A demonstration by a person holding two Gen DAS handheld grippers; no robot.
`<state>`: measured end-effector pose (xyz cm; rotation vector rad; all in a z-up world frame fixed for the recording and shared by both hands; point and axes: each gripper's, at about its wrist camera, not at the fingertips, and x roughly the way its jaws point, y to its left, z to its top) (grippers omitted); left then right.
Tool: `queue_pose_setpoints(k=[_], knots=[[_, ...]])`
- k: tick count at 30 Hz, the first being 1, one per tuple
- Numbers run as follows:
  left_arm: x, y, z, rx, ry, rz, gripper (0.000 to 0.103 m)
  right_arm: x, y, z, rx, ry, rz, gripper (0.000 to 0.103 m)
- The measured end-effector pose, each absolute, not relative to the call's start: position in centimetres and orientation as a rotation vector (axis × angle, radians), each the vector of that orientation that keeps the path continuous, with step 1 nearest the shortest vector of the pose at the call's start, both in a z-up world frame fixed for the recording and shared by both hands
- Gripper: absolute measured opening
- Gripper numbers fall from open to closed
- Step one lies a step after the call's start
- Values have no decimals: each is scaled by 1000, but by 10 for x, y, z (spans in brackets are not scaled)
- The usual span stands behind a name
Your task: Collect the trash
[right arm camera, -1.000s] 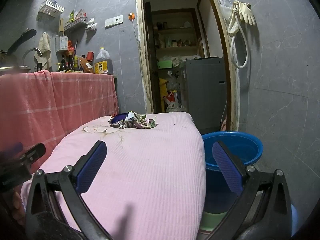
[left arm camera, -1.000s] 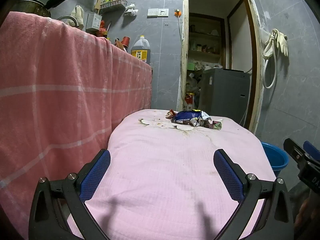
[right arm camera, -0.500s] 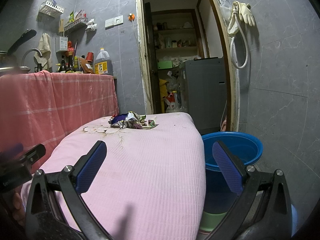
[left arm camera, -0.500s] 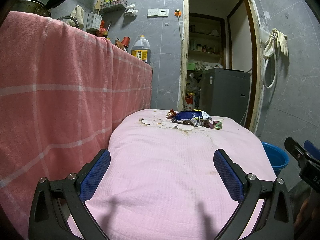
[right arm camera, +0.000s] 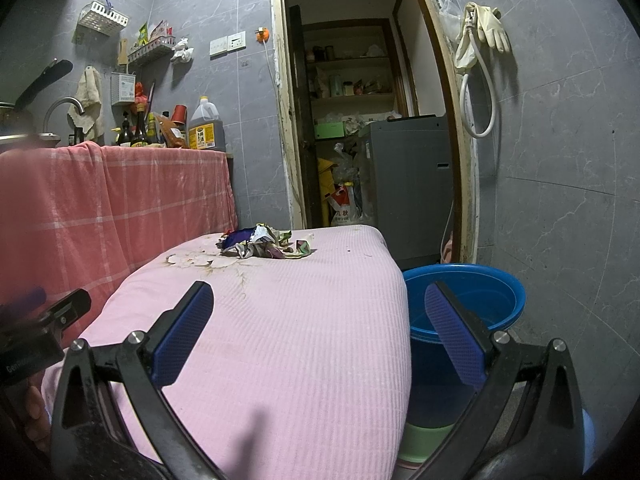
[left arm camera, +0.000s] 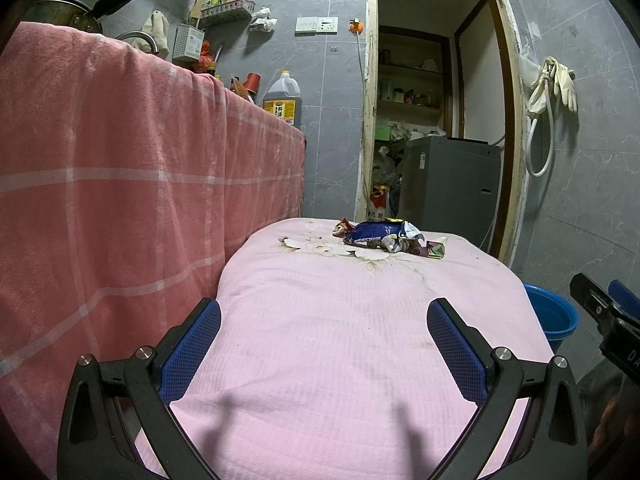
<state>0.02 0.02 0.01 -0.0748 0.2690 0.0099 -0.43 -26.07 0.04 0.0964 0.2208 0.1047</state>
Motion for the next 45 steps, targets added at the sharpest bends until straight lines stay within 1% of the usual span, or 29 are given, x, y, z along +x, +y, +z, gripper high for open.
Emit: queue_pose_setpoints(k=[45], knots=[[4, 7, -3, -74, 274, 11, 101, -4, -261, 1, 99, 219, 105, 103]])
